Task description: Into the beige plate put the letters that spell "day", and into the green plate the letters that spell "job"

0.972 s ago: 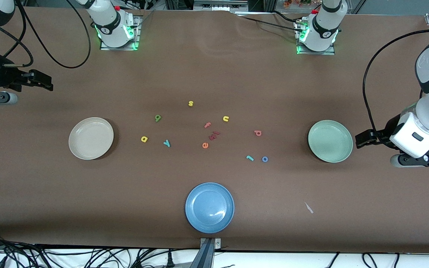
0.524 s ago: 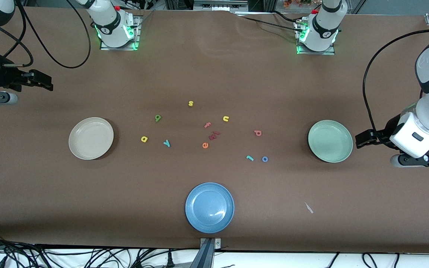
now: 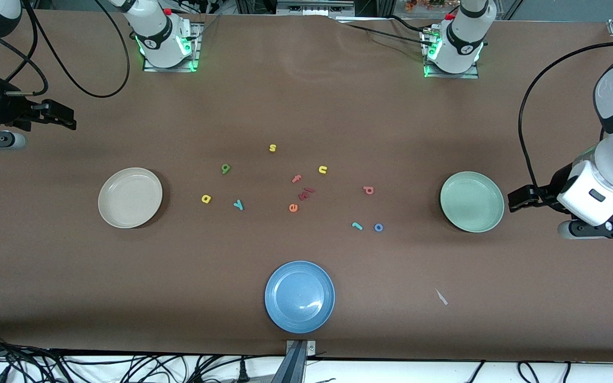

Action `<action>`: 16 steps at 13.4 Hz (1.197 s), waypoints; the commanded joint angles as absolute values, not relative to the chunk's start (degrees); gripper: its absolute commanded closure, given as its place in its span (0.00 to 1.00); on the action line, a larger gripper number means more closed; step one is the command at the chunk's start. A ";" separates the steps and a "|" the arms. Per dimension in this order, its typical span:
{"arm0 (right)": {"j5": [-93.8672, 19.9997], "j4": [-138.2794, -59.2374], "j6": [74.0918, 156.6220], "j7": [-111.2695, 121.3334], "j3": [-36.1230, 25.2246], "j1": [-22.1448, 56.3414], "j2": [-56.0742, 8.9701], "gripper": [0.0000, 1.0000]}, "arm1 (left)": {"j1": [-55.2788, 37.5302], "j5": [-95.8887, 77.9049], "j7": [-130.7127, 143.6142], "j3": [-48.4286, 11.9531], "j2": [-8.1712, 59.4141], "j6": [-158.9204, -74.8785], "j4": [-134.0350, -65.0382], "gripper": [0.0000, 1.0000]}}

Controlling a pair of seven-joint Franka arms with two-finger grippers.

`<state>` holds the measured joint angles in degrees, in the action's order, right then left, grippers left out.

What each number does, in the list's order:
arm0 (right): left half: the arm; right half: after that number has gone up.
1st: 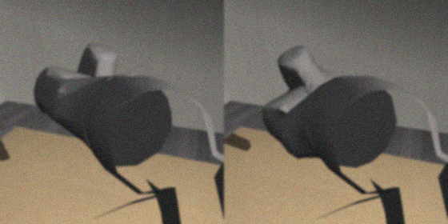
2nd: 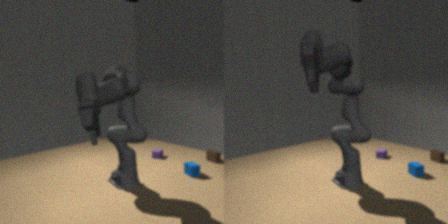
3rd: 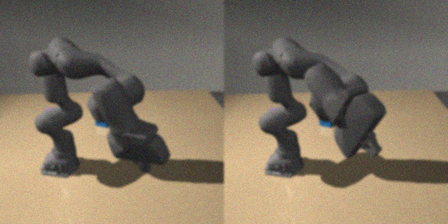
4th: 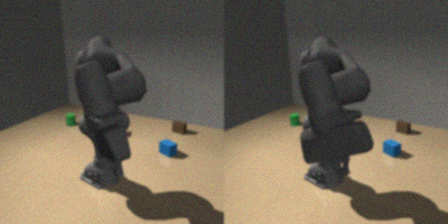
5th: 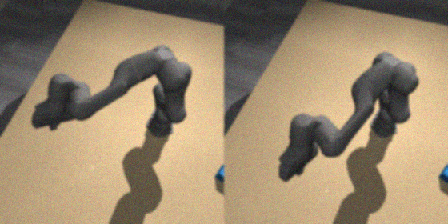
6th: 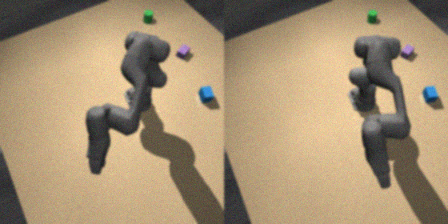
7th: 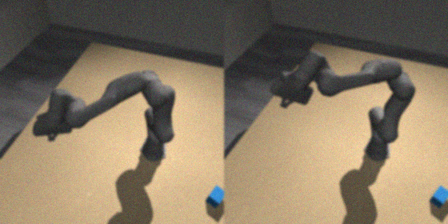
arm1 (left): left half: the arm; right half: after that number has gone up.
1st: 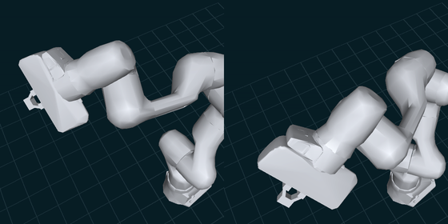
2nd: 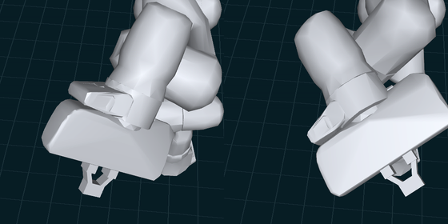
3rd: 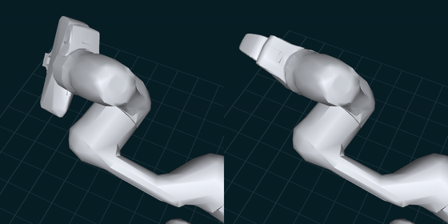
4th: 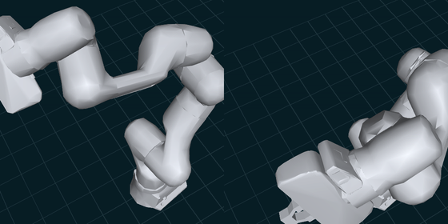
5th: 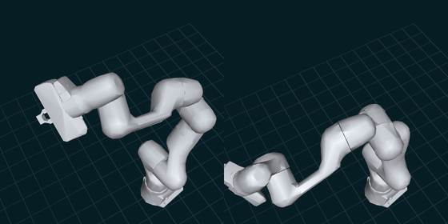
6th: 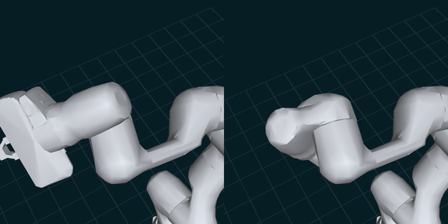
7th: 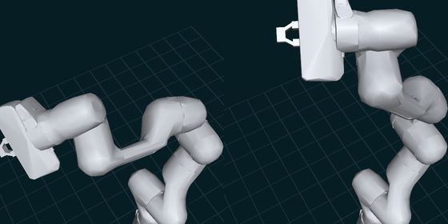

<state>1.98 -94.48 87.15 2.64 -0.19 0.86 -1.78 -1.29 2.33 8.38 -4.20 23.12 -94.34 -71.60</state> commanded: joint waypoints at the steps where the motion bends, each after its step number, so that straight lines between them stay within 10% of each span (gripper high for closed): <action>1: 1.58 -93.16 86.75 2.81 0.09 0.70 -2.37 0.00 | -1.05 1.14 8.44 -4.22 22.76 -93.43 -70.93 0.00; 16: 1.58 -93.25 86.75 2.81 0.53 1.76 -2.29 0.00 | -1.05 1.14 8.53 -4.22 22.76 -93.43 -70.84 0.00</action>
